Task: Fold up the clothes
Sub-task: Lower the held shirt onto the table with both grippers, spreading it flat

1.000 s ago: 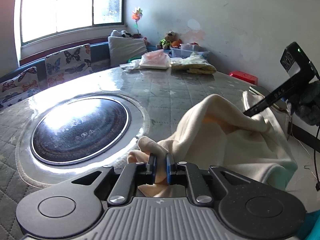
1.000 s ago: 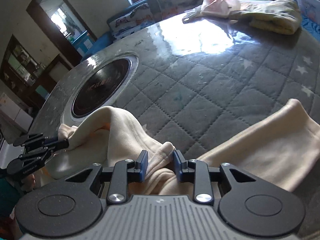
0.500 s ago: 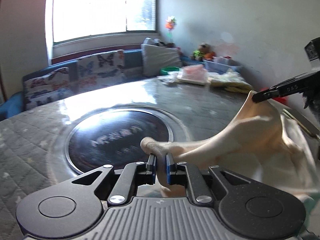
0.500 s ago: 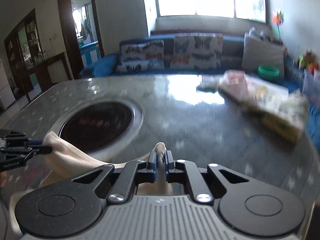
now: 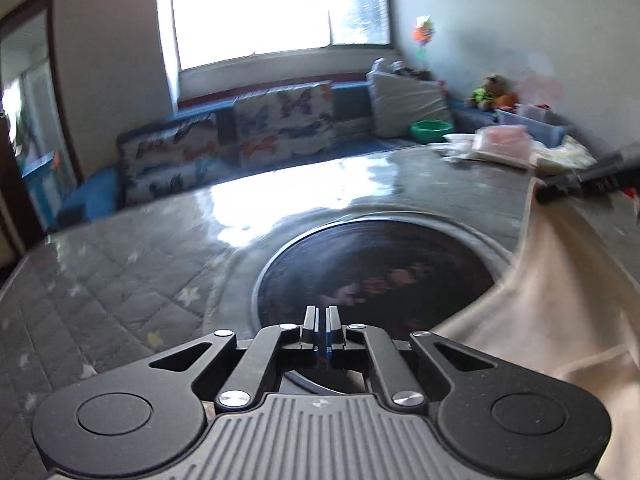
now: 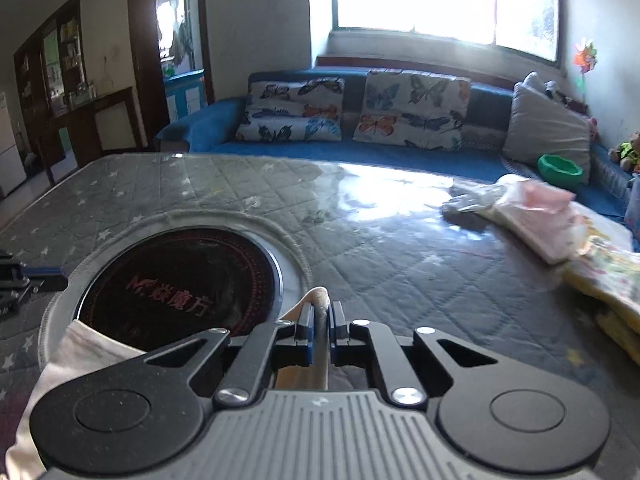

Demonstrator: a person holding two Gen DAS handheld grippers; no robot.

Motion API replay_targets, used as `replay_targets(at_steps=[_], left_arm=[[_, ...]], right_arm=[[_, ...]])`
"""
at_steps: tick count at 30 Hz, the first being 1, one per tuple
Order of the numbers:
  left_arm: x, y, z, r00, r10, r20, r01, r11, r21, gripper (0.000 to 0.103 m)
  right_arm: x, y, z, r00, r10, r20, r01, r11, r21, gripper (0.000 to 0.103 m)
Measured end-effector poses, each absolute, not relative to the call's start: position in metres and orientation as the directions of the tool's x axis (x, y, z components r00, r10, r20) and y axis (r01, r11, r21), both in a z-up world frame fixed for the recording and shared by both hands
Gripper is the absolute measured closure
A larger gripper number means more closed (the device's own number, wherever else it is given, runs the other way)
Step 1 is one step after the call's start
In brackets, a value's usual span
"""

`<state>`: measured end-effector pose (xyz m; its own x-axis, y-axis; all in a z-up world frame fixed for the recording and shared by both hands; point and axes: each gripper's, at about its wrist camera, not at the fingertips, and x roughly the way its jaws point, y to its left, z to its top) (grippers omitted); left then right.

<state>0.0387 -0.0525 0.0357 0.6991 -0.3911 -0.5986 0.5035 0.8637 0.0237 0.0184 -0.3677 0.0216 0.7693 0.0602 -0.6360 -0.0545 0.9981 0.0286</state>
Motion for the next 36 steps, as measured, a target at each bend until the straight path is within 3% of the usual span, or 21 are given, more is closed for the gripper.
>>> replay_targets(at_steps=[4, 6, 8, 11, 18, 20, 23, 33, 36], left_arm=[[0.048, -0.037, 0.034, 0.635, -0.429, -0.642, 0.492, 0.866, -0.092, 0.097], [0.039, -0.035, 0.034, 0.622, -0.441, -0.647, 0.507, 0.856, -0.096, 0.09], [0.03, -0.038, 0.031, 0.612, -0.436, -0.66, 0.512, 0.854, -0.091, 0.077], [0.024, -0.046, 0.023, 0.591, -0.434, -0.679, 0.512, 0.853, -0.099, 0.071], [0.019, -0.058, 0.014, 0.567, -0.443, -0.695, 0.518, 0.847, -0.117, 0.074], [0.018, -0.062, 0.012, 0.567, -0.431, -0.702, 0.523, 0.847, -0.099, 0.087], [0.018, -0.062, 0.012, 0.584, -0.417, -0.697, 0.508, 0.857, -0.086, 0.095], [0.035, -0.064, 0.02, 0.675, -0.314, -0.668, 0.434, 0.901, 0.016, 0.097], [0.046, -0.067, 0.02, 0.697, -0.275, -0.662, 0.415, 0.908, 0.06, 0.097]], right_arm=[[0.028, -0.361, 0.01, 0.742, 0.044, -0.669, -0.057, 0.998, 0.003, 0.097], [0.028, -0.363, 0.006, 0.727, 0.033, -0.686, -0.05, 0.999, -0.004, 0.097], [0.028, -0.369, 0.001, 0.715, 0.029, -0.698, -0.04, 0.999, 0.001, 0.097], [0.026, -0.377, -0.003, 0.7, 0.053, -0.713, -0.027, 0.999, 0.047, 0.096], [0.023, -0.383, 0.001, 0.7, 0.061, -0.712, -0.018, 0.998, 0.068, 0.091], [0.023, -0.386, 0.001, 0.695, 0.075, -0.715, -0.015, 0.996, 0.09, 0.091], [0.021, -0.391, 0.001, 0.692, 0.089, -0.716, -0.001, 0.992, 0.123, 0.079], [0.015, -0.395, -0.004, 0.669, 0.142, -0.73, -0.018, 0.984, 0.175, 0.076], [0.02, -0.387, -0.008, 0.66, 0.143, -0.738, -0.037, 0.987, 0.158, 0.08]])
